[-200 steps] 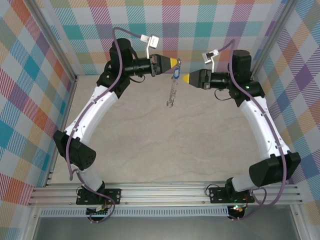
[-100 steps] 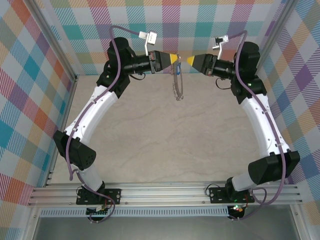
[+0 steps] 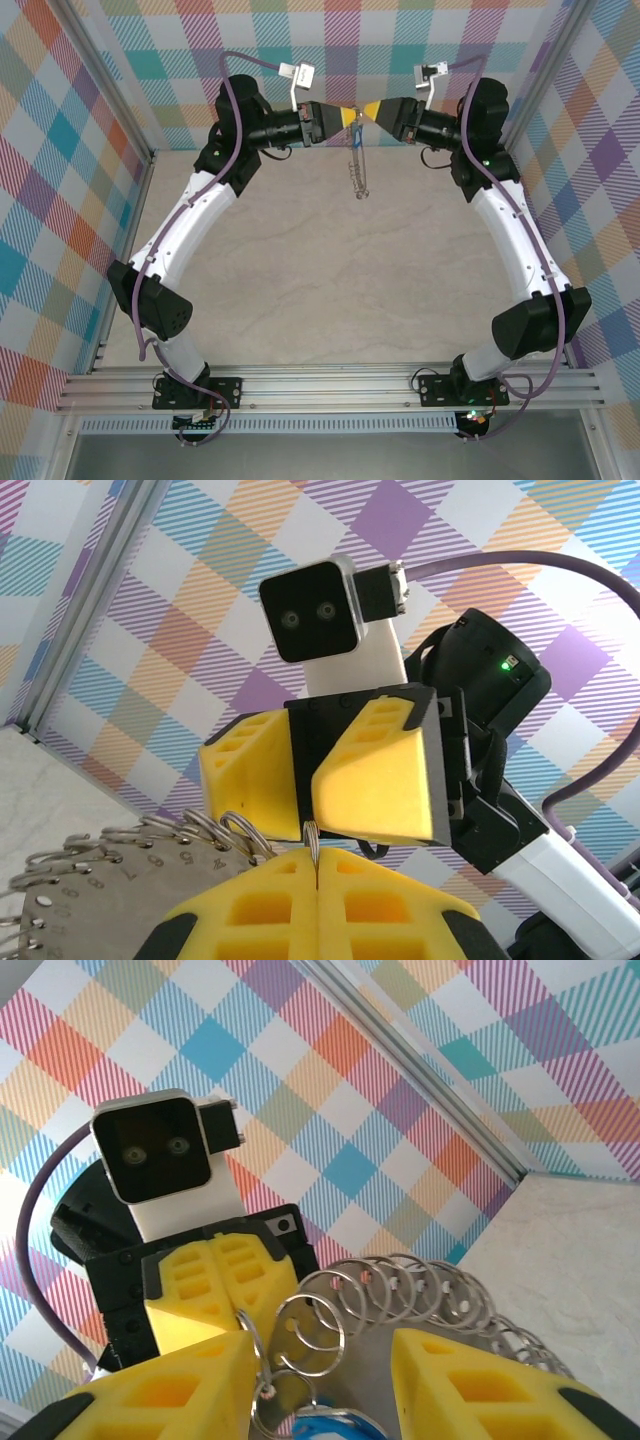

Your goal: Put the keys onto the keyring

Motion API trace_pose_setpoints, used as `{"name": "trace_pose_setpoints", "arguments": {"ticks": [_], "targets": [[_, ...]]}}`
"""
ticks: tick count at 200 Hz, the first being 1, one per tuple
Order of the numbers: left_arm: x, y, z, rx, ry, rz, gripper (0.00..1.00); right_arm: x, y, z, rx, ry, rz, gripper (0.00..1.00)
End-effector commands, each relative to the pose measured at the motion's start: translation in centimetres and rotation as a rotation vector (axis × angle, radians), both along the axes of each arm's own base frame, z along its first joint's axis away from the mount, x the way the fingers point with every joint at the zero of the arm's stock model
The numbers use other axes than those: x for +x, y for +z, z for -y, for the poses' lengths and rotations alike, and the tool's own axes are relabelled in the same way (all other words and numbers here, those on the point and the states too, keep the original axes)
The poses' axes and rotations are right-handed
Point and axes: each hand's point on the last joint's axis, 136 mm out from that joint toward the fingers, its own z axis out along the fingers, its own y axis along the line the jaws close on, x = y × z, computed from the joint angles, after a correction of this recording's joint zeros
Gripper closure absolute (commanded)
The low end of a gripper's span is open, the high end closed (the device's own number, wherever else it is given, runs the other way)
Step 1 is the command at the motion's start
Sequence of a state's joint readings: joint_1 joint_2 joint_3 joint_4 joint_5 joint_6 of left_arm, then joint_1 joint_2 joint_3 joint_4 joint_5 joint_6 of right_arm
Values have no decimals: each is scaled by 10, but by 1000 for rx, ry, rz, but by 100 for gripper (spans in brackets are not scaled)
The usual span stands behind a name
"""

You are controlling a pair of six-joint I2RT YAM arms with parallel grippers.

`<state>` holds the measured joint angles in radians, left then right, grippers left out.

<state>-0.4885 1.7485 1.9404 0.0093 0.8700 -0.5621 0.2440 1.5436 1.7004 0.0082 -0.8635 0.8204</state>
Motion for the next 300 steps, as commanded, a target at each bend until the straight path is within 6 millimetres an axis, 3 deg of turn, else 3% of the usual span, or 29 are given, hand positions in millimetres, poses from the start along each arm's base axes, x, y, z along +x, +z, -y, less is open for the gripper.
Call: {"name": "trace_pose_setpoints", "arguments": {"ticks": [1, 72, 147, 199, 230, 260, 269, 300], "targets": [[-7, 17, 5, -39, -19, 60, 100, -7, 21, -4, 24, 19, 63, 60], [-7, 17, 5, -39, -21, 65, 100, -12, 20, -14, 18, 60, 65, 66], [-7, 18, 4, -38, -15, 69, 100, -18, 12, -13, 5, 60, 54, 79], [-6, 18, 4, -39, -12, 72, 100, -22, 8, -13, -1, 73, 47, 77], [-6, 18, 4, -39, -11, 71, 100, -25, 8, -13, -4, 78, 49, 89], [-5, 18, 4, -40, -8, 70, 100, -25, 7, -13, -4, 80, 49, 91], [-5, 18, 4, -39, -9, 70, 100, -26, 7, -13, -2, 85, 50, 100], [-4, 15, 5, -28, -9, 59, 100, -29, 9, -13, -20, 93, 72, 100]]}}
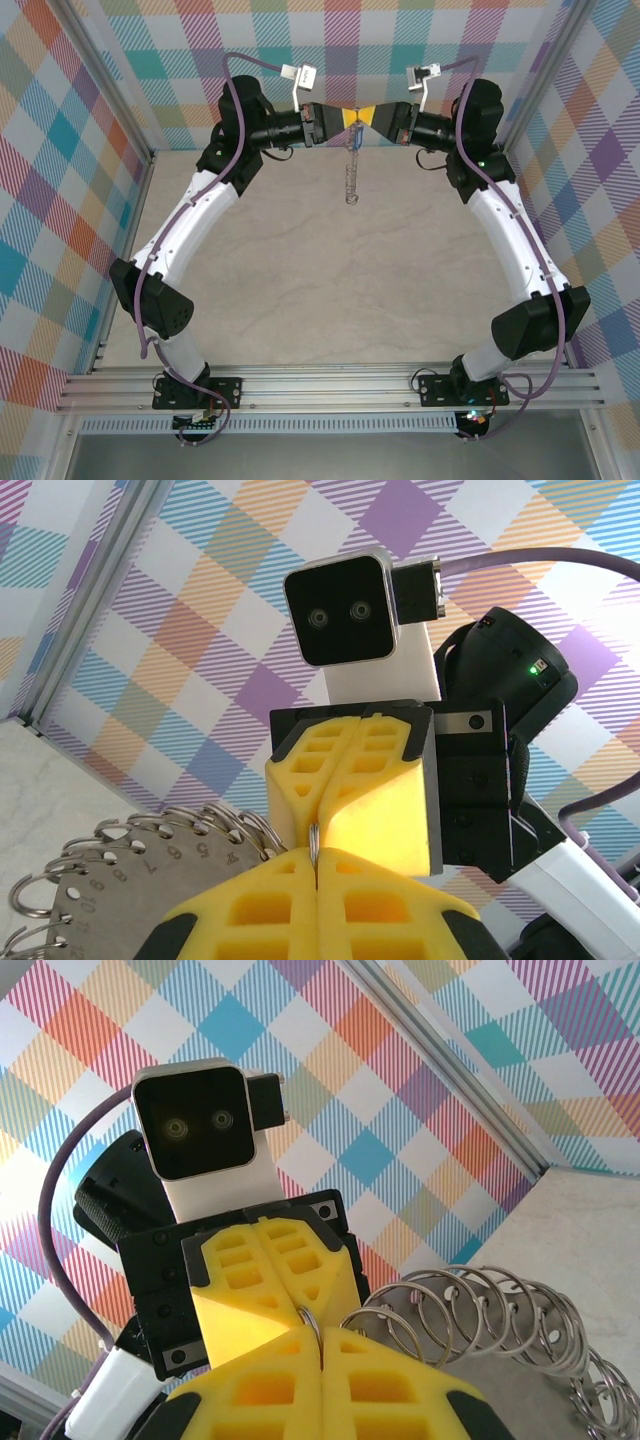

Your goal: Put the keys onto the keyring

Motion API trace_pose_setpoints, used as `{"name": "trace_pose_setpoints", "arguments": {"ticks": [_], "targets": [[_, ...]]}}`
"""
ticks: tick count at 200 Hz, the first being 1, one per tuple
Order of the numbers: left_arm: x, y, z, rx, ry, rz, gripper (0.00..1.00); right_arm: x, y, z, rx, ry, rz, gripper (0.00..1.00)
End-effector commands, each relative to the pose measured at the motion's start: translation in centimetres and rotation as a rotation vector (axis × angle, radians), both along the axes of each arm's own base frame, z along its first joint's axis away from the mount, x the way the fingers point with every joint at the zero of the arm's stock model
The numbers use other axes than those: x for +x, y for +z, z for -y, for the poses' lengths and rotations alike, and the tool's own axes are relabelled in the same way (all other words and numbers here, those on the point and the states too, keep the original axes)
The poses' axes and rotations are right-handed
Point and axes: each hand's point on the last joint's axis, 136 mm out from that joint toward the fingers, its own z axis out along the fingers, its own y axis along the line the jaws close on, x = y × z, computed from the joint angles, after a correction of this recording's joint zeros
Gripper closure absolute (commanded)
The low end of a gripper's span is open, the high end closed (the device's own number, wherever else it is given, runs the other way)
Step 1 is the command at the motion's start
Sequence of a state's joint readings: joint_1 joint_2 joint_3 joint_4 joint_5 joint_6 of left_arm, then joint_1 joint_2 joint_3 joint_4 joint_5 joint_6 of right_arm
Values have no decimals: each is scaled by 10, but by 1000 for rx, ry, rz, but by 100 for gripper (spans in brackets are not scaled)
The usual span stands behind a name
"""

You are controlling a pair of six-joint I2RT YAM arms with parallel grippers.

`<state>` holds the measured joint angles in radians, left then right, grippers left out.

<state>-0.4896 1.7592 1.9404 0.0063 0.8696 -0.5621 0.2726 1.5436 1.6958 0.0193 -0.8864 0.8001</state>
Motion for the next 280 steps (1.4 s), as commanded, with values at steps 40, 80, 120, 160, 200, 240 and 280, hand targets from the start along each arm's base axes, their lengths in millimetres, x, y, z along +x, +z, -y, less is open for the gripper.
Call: {"name": "trace_pose_setpoints", "arguments": {"ticks": [40, 80, 120, 160, 200, 240, 280], "targets": [[-12, 14, -2, 56, 15, 102, 59, -27, 0, 0, -153, 61, 90, 100], [-21, 2, -10, 162, -2, 119, 42, -34, -16, 6, -303, 70, 124, 100], [-26, -9, -19, 233, -33, 120, 38, -42, -27, 14, -423, 77, 144, 100], [-35, -21, -18, 278, -108, 97, 52, -48, -25, 15, -442, 88, 175, 100], [-36, -28, -17, 278, -144, 77, 52, -56, -19, 10, -387, 145, 160, 100], [-35, -28, -13, 261, -165, 71, 52, -61, -11, 6, -337, 184, 152, 100], [-36, -23, -11, 240, -179, 75, 52, -60, -8, 3, -313, 194, 147, 100]]}}
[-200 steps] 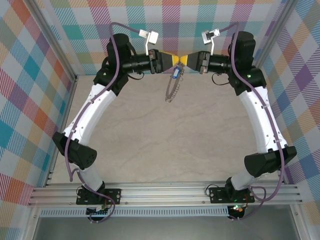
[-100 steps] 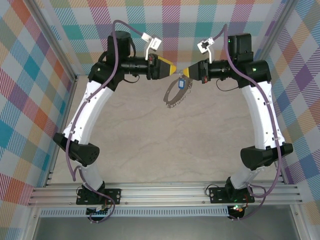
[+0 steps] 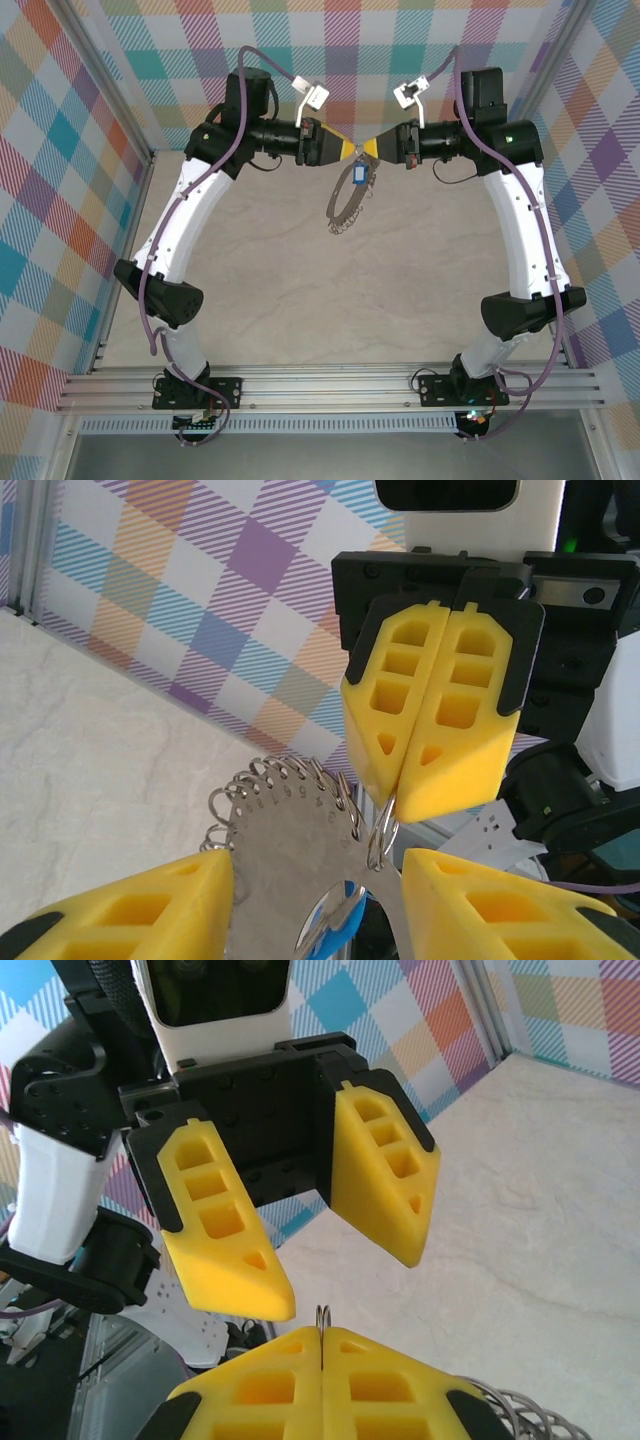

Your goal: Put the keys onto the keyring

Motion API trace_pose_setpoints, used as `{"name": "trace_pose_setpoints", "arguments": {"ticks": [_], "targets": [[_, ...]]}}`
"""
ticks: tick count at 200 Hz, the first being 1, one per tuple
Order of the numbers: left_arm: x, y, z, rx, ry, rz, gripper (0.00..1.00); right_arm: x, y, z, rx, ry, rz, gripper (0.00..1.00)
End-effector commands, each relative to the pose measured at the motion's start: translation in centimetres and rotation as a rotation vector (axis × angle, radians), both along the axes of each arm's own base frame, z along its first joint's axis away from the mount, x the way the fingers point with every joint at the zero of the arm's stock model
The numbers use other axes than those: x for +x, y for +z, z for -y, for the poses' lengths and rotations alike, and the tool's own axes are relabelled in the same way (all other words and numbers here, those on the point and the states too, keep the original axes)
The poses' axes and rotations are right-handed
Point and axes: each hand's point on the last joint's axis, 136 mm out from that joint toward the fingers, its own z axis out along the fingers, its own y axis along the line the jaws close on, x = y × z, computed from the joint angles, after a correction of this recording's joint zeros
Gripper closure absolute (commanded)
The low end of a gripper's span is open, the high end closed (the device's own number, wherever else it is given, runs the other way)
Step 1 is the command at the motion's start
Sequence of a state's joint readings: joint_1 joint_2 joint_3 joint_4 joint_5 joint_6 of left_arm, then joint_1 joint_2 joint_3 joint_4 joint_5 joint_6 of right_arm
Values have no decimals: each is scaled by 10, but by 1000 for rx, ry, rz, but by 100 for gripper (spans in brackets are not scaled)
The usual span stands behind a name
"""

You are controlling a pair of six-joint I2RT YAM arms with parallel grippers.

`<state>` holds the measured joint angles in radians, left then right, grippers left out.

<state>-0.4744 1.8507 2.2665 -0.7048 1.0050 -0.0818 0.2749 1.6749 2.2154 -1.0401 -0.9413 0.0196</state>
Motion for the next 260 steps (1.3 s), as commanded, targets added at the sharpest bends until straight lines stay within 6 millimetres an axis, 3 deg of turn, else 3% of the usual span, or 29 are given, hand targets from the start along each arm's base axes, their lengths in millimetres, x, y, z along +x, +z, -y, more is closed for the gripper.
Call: {"name": "trace_pose_setpoints", "arguments": {"ticks": [1, 104, 164, 185, 214, 260], "targets": [[-3, 12, -1, -34, -29, 22, 52, -6, 16, -6, 53, 52, 30, 100], [-8, 29, -2, -71, -31, 51, 55, -4, 13, -15, 62, 62, 16, 100], [-14, 30, 1, -78, -58, 49, 74, -1, 13, -16, 57, 49, 21, 100], [-16, 31, 2, -80, -64, 50, 73, 0, 12, -17, 57, 47, 20, 100], [-17, 33, 1, -80, -53, 59, 65, 2, 11, -17, 55, 45, 19, 100], [-11, 35, -1, -70, -5, 86, 63, 6, 7, -17, 47, 34, 15, 100]]}}
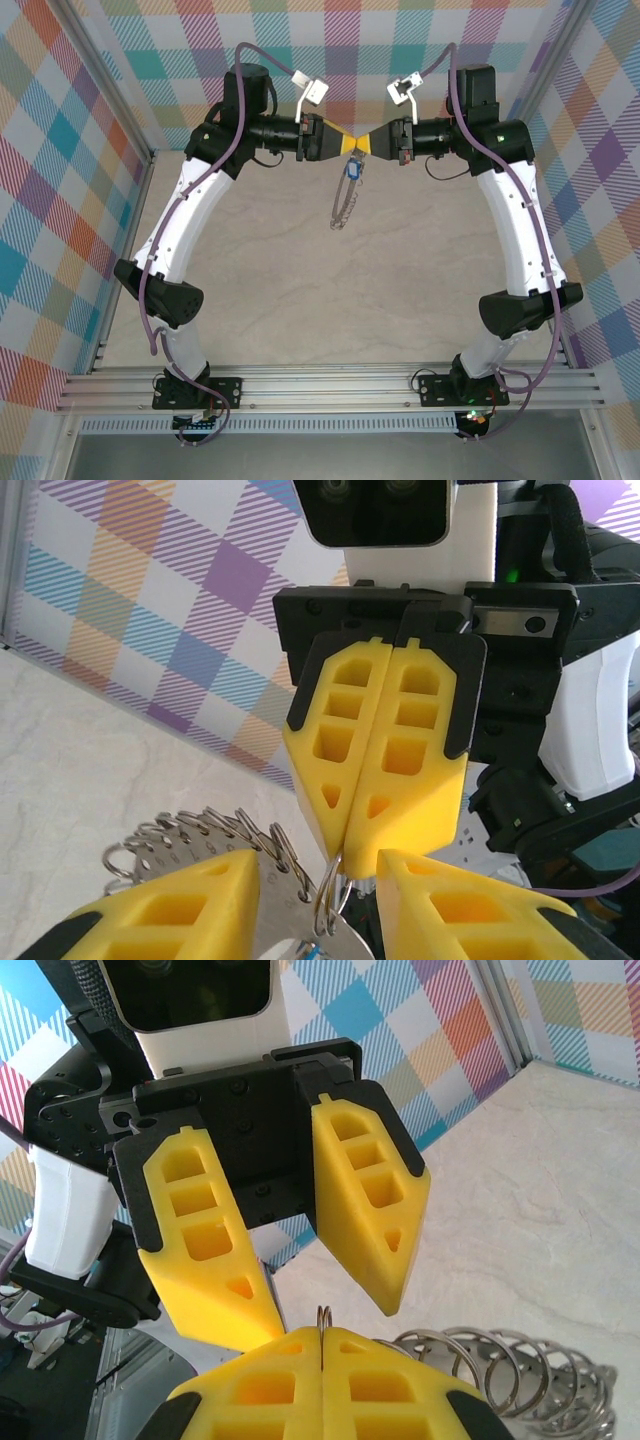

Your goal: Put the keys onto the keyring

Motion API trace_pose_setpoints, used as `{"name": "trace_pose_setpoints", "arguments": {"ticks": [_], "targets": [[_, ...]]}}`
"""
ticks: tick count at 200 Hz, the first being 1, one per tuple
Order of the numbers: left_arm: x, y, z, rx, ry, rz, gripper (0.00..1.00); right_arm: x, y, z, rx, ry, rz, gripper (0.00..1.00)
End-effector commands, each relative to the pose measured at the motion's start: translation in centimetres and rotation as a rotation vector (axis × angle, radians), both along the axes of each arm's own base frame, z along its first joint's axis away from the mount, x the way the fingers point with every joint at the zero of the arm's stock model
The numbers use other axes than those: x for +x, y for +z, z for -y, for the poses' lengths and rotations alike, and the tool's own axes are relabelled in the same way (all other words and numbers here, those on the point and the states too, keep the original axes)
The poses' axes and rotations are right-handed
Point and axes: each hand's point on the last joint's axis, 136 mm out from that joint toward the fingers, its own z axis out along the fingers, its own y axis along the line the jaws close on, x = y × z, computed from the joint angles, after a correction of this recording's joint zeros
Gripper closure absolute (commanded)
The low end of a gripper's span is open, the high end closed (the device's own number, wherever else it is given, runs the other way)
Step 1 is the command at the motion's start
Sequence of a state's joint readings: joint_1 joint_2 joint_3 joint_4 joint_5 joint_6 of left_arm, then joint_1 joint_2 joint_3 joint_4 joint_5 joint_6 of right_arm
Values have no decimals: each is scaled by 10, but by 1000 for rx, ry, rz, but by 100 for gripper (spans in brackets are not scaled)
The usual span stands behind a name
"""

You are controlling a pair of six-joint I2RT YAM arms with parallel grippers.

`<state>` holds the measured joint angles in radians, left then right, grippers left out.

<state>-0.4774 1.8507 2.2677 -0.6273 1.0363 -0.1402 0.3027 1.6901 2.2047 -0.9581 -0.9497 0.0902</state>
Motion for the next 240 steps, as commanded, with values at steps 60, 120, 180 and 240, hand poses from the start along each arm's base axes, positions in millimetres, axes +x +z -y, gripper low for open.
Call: {"name": "trace_pose_setpoints", "arguments": {"ticks": [60, 120, 180, 240], "targets": [[-3, 27, -12, -20, 76, 114, 56, 4, 0, -5, 8, 17, 31, 100], [-5, 21, -6, -30, 28, 66, 59, 5, 3, -6, 19, 22, 38, 100], [-8, 16, -2, -32, -9, 41, 60, 7, 5, -6, 23, 18, 45, 100], [-12, 13, -1, -28, -37, 34, 76, 11, 3, -5, 20, 5, 39, 100]]}}
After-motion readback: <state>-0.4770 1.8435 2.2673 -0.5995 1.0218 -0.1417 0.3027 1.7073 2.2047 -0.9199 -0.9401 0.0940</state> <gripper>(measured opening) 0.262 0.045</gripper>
